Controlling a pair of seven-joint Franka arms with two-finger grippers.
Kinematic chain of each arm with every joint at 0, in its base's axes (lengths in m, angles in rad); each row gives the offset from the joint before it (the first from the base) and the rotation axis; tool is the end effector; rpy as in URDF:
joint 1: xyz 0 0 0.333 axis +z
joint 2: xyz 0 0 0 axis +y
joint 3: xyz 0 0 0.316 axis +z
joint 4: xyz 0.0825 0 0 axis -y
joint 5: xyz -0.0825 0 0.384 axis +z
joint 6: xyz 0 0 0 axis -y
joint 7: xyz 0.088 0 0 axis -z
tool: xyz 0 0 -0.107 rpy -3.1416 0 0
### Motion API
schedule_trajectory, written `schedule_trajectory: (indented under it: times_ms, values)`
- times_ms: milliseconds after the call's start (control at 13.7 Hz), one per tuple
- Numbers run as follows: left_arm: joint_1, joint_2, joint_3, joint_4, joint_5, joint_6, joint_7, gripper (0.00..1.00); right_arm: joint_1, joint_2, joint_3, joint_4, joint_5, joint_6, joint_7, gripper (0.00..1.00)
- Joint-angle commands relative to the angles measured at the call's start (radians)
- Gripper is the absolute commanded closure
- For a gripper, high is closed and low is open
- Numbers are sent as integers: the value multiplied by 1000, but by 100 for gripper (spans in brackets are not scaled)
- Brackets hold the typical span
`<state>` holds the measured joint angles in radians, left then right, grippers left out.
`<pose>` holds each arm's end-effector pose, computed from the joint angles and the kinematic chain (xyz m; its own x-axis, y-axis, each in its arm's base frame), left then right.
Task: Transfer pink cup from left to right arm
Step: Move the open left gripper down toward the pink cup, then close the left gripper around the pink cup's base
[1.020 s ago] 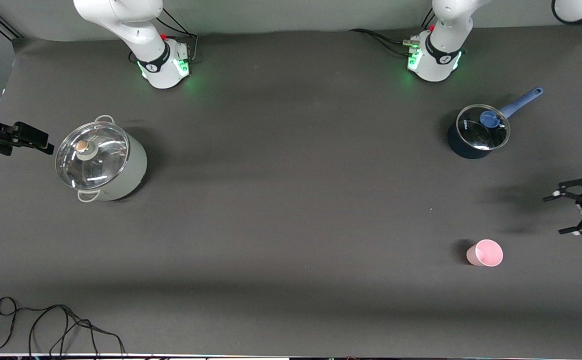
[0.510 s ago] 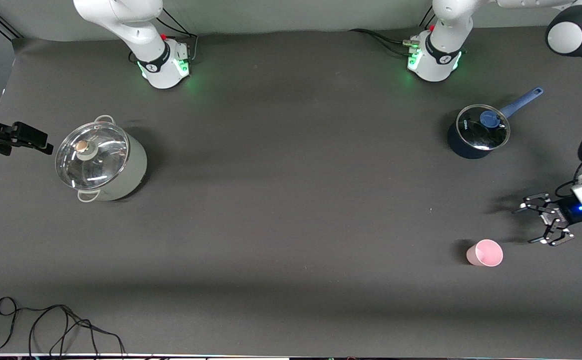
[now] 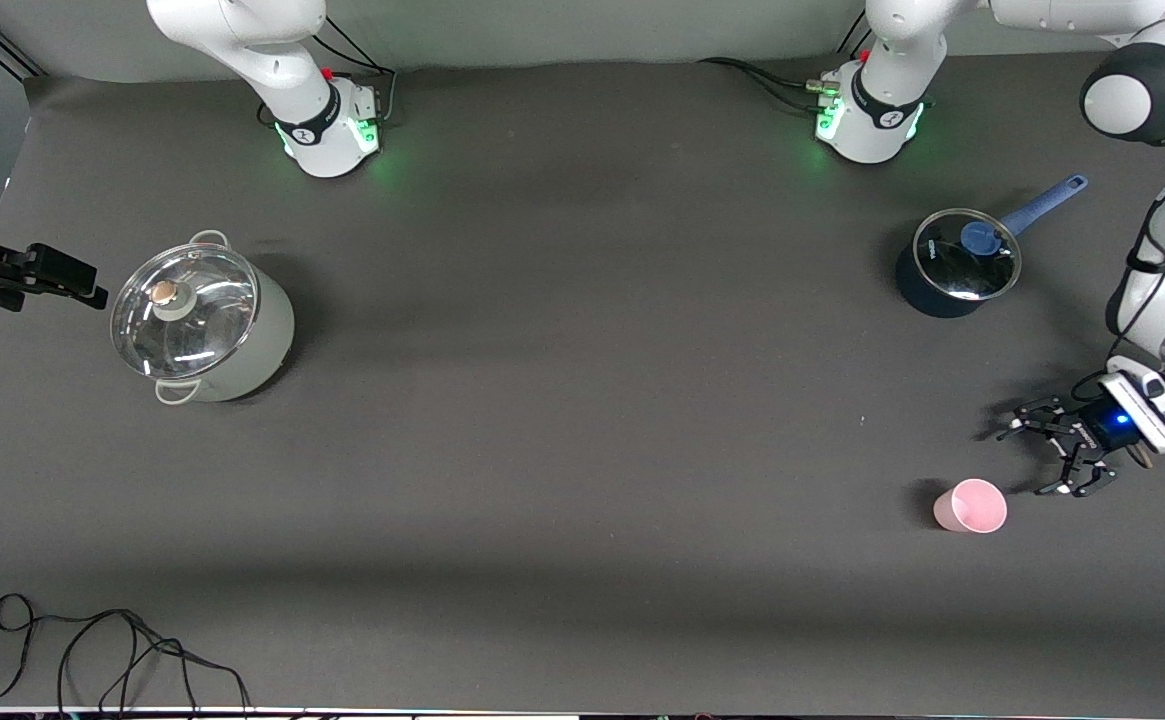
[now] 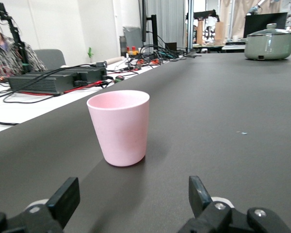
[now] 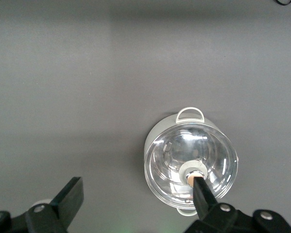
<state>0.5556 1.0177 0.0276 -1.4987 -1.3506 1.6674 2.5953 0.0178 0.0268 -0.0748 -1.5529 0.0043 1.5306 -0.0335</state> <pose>0.5903 0.2721 0.0717 0.0316 -0.2372 0.9709 -0.9067 -0.4156 -0.0720 0.5574 -0.0308 0.6146 0.9985 -0.0233 -0.0489 -0.0235 -0.9997 -0.0039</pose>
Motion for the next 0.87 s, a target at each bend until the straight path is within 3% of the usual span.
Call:
schedule_trajectory:
  times_ms: [0, 802]
  values:
    - [-12, 4, -17, -28, -48, 46, 42, 0, 8, -4, -5, 7, -1, -3, 10, 0]
    - [-20, 7, -138, -75, -150, 201, 32, 0, 8, -4, -5, 7, -3, -3, 7, 0]
